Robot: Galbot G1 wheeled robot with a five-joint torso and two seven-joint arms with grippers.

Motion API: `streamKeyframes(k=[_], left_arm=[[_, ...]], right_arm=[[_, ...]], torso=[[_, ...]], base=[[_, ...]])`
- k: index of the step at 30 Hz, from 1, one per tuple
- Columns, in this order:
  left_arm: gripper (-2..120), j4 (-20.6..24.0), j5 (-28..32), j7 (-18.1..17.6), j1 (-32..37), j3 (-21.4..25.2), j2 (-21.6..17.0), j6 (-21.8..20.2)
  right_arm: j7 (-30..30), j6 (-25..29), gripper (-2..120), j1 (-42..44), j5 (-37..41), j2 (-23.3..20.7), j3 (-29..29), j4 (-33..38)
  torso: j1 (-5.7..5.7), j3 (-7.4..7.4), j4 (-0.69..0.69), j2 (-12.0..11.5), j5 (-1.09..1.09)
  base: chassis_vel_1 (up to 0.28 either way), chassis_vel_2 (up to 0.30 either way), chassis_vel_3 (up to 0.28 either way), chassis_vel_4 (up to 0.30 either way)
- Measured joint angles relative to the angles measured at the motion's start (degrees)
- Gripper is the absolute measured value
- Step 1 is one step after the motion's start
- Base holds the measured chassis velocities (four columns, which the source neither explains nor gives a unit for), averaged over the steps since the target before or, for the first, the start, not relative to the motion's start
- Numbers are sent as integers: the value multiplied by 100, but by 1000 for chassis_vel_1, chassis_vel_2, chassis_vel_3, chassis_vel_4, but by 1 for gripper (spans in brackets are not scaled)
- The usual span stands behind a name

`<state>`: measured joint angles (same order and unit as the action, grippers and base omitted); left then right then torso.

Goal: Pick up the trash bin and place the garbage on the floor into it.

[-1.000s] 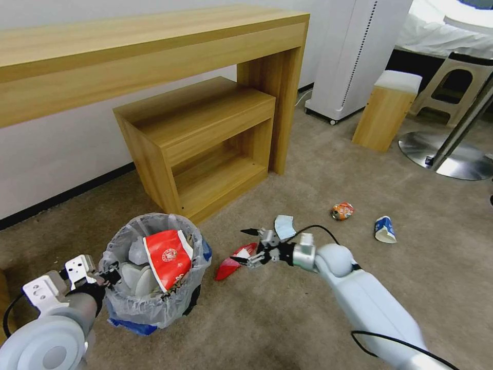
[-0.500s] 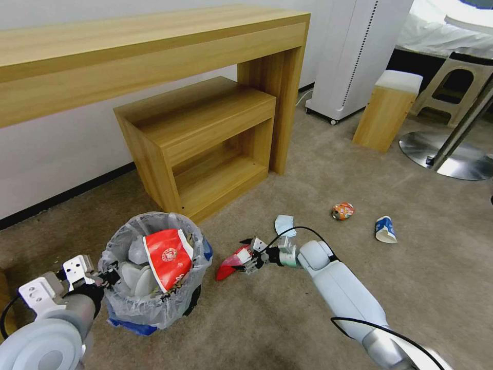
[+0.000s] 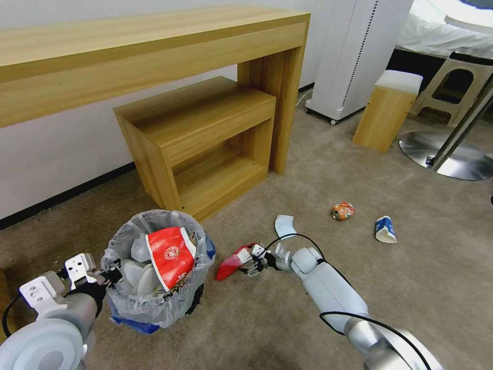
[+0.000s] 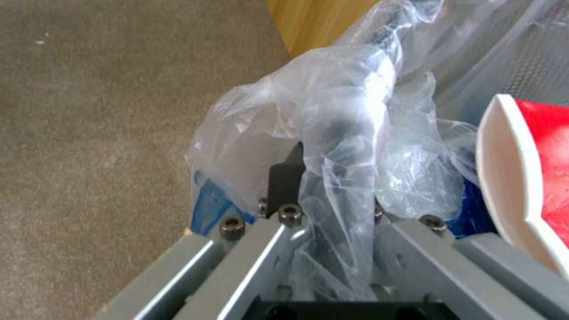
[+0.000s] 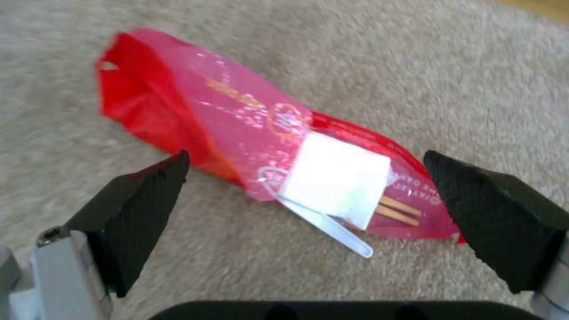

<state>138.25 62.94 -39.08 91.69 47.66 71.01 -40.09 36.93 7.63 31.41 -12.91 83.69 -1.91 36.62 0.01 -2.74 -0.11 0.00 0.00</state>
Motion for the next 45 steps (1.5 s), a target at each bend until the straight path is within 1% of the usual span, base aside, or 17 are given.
streamKeyframes(k=[2,6,16,18,20,22,24,26,28,30,31,34,35,38,39,41,45], left_arm=[[0,22,16,4,23,27,-11,1],[0,45,51,9,37,59,-37,5],[0,75,74,16,35,71,-70,10],[0,76,74,21,28,59,-74,11],[0,75,74,21,26,57,-74,12],[0,69,73,27,10,39,-76,14],[0,65,72,29,8,37,-76,14],[0,35,63,40,-1,25,-78,16],[0,30,62,48,-3,23,-78,17],[0,9,60,73,-10,21,-78,23],[0,9,60,73,-10,21,-78,23],[0,-16,56,88,-13,22,-79,28],[0,-16,56,88,-13,22,-79,28],[0,-31,52,93,-24,22,-79,31],[0,-31,52,93,-24,22,-79,31],[0,-40,51,95,-42,19,-80,32],[0,-54,42,96,-51,1,-72,34]], right_arm=[[-293,-23,100,-123,-38,145,21,-325],[-563,-91,100,-197,-39,282,39,-594],[-721,-390,97,-204,9,413,-18,-796],[-730,-454,85,-180,11,390,-41,-797],[-730,-455,84,-175,11,384,-42,-793],[-724,-456,72,-149,11,359,-56,-772],[-724,-456,68,-146,12,359,-60,-769],[-737,-459,56,-142,31,362,-79,-763],[-745,-463,53,-142,36,362,-83,-763],[-816,-512,41,-157,40,356,-89,-779],[-816,-512,41,-157,40,356,-89,-779],[-896,-594,28,-191,40,333,-104,-805],[-896,-594,28,-191,40,333,-104,-805],[-928,-644,13,-209,43,282,-108,-807],[-928,-644,13,-209,43,282,-108,-807],[-939,-665,3,-218,66,251,-115,-801],[-941,-673,0,-219,157,174,-115,-734]], torso=[[0,0,1,0,0],[0,0,0,0,0],[0,0,0,0,0],[0,0,1,0,0],[0,0,0,0,0],[0,0,0,0,0],[0,0,0,0,0],[0,0,0,0,0],[0,0,0,0,0],[0,0,0,0,1],[0,0,0,0,1],[0,0,0,0,1],[0,0,0,0,1],[0,0,0,0,1],[0,0,0,0,1],[0,0,0,0,1],[0,0,0,0,1]], base=[[0,0,0,0],[0,0,0,0],[0,0,0,0],[0,0,0,0],[0,0,0,0],[0,0,0,0],[0,0,0,0],[0,0,0,0],[0,0,0,0],[0,0,0,0],[0,0,0,0],[0,0,0,0],[0,0,0,0],[0,0,0,0],[0,0,0,0],[0,0,0,0],[0,0,0,0]])
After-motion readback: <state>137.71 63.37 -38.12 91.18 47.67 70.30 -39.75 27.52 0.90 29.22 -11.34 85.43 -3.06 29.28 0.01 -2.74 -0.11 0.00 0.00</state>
